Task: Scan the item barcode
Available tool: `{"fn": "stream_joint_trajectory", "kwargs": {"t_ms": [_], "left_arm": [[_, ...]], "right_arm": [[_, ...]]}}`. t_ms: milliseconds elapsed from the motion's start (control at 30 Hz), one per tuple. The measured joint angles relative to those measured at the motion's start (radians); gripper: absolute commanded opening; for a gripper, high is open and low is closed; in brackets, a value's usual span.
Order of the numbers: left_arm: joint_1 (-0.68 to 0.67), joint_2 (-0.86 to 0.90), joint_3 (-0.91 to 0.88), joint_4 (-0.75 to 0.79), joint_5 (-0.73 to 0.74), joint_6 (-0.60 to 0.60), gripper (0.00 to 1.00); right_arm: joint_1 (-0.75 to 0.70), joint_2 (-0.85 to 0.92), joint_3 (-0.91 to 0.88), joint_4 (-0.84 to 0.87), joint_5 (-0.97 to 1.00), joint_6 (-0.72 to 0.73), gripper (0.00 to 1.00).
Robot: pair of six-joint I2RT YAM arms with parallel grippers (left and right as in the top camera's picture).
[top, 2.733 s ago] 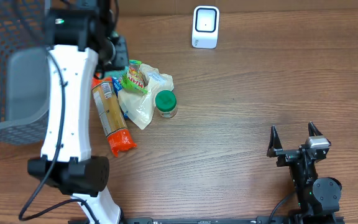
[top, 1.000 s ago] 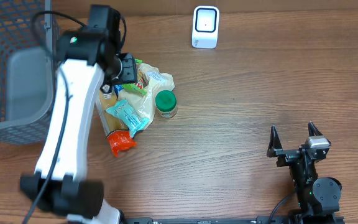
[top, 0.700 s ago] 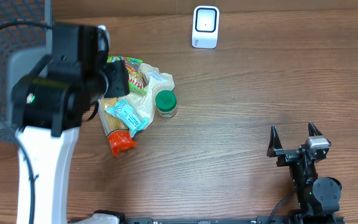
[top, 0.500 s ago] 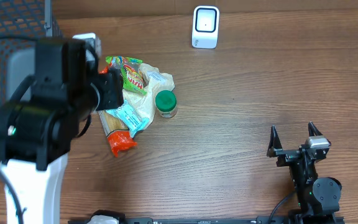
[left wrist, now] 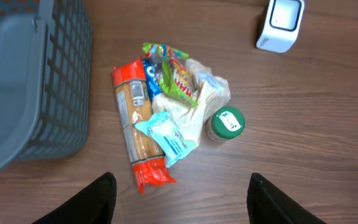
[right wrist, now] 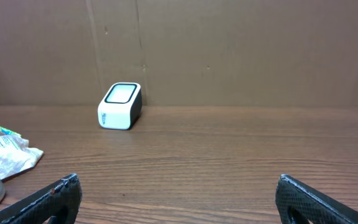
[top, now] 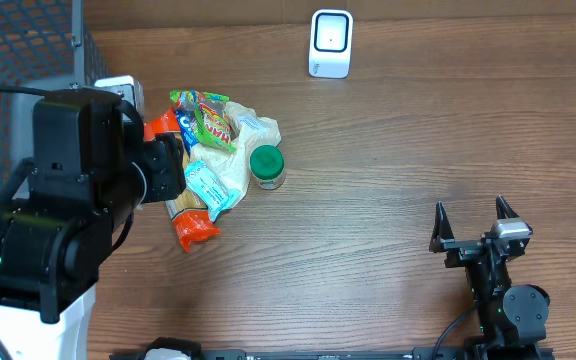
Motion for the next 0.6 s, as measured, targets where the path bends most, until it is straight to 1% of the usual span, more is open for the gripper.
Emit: {"fn": "stream_joint_trajectory", "kwargs": {"t_ms": [167,400,600], "left_arm": [[0.0,0.002,-0.031,0.012,0.0,-0.011,0.6],[0.0,0.002,-0.032,0.063,0.0,-0.023,0.59],[0.0,0.002,-0.032,0.076,0.013,-0.039,0.59]], "right_arm": [[0.0,0.0,0.0,-0.001,0.0,0.0,1.0],[0.0,0.0,0.0,0.0,0.0,0.0,1.0],[0.0,0.0,0.0,0.0,0.0,0.0,1.0]]}}
